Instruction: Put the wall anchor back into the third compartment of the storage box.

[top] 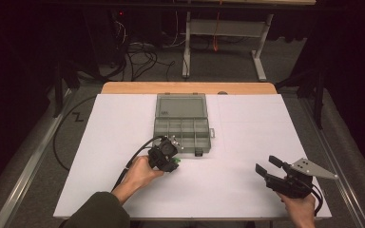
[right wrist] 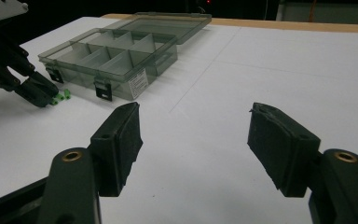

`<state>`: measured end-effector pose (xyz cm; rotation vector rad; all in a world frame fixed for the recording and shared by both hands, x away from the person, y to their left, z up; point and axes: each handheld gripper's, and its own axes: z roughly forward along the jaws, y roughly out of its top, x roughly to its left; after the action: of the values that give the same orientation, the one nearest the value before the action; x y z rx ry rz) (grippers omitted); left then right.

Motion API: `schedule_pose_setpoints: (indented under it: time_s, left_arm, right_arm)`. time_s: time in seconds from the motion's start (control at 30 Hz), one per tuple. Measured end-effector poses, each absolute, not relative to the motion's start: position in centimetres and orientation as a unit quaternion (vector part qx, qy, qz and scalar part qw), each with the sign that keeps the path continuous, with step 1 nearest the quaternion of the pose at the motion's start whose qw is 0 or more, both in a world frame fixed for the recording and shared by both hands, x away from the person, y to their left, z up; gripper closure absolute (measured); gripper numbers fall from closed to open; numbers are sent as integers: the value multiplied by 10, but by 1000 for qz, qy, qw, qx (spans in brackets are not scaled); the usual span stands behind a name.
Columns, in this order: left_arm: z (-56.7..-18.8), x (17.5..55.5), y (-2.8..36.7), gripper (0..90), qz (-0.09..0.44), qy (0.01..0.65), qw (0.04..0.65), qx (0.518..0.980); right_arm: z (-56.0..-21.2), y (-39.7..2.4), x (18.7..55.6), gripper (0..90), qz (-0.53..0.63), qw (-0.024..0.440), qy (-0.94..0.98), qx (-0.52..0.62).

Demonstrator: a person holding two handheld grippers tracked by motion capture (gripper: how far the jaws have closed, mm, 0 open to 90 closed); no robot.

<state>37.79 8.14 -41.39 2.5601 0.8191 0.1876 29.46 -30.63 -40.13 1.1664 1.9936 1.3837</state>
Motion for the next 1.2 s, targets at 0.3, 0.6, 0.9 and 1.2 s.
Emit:
schedule_pose_setpoints:
  time_s: [0.3, 0.6, 0.9, 1.2]
  left_arm:
    - [-413, 376, 79, 786, 67, 288, 211, 932]
    - [-412, 376, 75, 814, 71, 281, 197, 937]
    - [-412, 374, 74, 834, 80, 276, 195, 938]
    - [-412, 377, 76, 835, 74, 282, 204, 935]
  right_arm:
    - [-401, -306, 295, 363, 500, 222, 723, 422]
    - [-402, -306, 295, 365, 499, 222, 725, 421]
    - [-402, -305, 294, 366, 498, 224, 725, 420]
    - [-401, -305, 292, 360, 505, 231, 724, 410]
